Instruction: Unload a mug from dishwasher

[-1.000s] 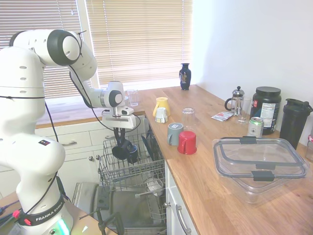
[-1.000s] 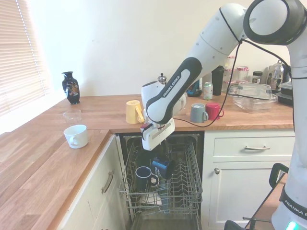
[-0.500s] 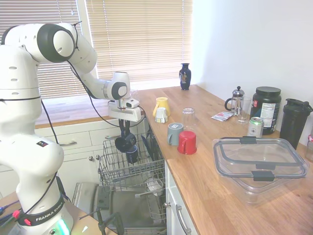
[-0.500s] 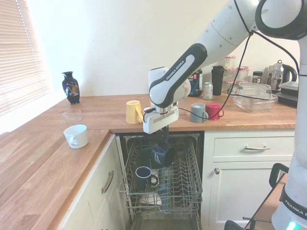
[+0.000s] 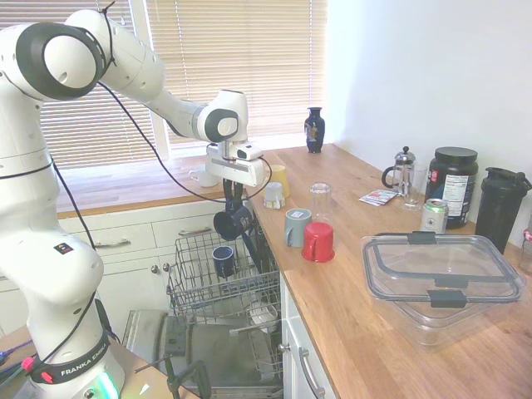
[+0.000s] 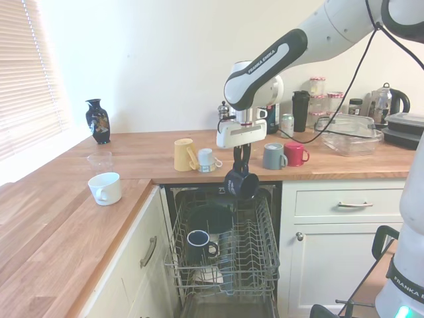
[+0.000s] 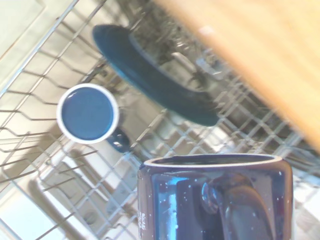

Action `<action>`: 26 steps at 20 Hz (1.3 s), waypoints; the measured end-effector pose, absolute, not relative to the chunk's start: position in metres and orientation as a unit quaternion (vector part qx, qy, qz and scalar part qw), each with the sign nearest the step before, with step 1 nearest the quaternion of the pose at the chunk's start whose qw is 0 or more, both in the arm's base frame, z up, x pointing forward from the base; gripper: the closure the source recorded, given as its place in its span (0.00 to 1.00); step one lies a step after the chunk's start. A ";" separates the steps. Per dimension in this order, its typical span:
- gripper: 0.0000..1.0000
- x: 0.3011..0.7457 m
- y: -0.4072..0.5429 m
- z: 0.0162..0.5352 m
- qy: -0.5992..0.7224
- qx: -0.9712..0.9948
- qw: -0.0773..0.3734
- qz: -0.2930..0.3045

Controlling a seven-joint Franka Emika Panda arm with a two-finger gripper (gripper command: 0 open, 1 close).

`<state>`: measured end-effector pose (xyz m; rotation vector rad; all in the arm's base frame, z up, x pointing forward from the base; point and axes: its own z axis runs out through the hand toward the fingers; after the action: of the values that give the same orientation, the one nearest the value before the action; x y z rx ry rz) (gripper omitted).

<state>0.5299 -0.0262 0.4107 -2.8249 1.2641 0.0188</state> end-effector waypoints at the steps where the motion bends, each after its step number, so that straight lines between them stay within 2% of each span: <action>1: 1.00 0.533 -0.031 0.420 0.410 -0.912 0.019 0.004; 9: 1.00 0.557 -0.066 0.479 0.437 -0.899 -0.008 0.008; 15: 1.00 0.587 -0.078 0.475 0.444 -0.894 -0.054 0.031; 21: 1.00 0.600 -0.077 0.479 0.426 -0.893 -0.128 0.063; 26: 1.00 0.622 -0.050 0.452 0.414 -0.894 -0.152 0.077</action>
<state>0.6220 -0.0497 0.4521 -3.1182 1.4442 0.2690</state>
